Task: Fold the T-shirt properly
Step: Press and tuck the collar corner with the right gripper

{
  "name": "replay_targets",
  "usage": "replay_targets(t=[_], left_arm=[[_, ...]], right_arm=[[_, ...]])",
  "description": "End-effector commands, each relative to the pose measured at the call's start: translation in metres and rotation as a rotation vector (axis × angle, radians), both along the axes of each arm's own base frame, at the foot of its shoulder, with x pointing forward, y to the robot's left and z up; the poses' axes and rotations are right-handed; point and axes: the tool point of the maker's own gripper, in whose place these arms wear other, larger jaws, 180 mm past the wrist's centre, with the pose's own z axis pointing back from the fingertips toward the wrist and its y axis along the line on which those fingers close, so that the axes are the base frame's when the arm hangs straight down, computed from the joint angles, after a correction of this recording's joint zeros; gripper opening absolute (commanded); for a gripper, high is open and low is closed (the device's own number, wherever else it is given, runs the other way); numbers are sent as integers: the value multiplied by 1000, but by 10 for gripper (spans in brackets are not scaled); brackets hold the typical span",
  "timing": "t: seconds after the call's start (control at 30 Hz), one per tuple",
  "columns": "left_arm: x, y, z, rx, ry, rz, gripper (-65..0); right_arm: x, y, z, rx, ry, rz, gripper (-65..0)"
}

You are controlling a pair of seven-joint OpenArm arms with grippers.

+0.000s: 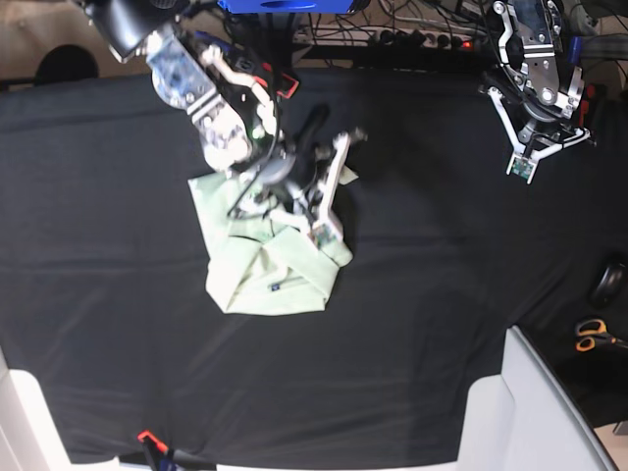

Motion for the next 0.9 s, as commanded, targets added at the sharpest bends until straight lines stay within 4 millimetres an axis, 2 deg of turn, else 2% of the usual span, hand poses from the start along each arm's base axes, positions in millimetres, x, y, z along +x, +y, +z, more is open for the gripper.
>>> replay_targets(t=[0.0,0.17,0.27,0.47,0.57,0.73,0.87], left_arm=[[6,5,9,24,-25,-2,-650],[5,5,9,25,-23,-2,-650],[4,5,8,25,-22,-2,-650],[4,6,8,27,-20,-2,-650],[5,6,8,27,-21,-2,-650],[3,10,9,33,-19,4,-650],[4,10,9,33,-21,4,-650]], right_arm=[[9,1,3,6,-19,-6,-650],[28,-4,-13,-28,-26,-15,-650],[31,-7,-25,-50,-7,-16,-650],[34,7,-39,-38,8,-20,-650],[33,9,-52,-49,30,-23,-650],[35,15,-53,-42,28,-20,-650],[42,20,-33,-32,6,-10,-650]])
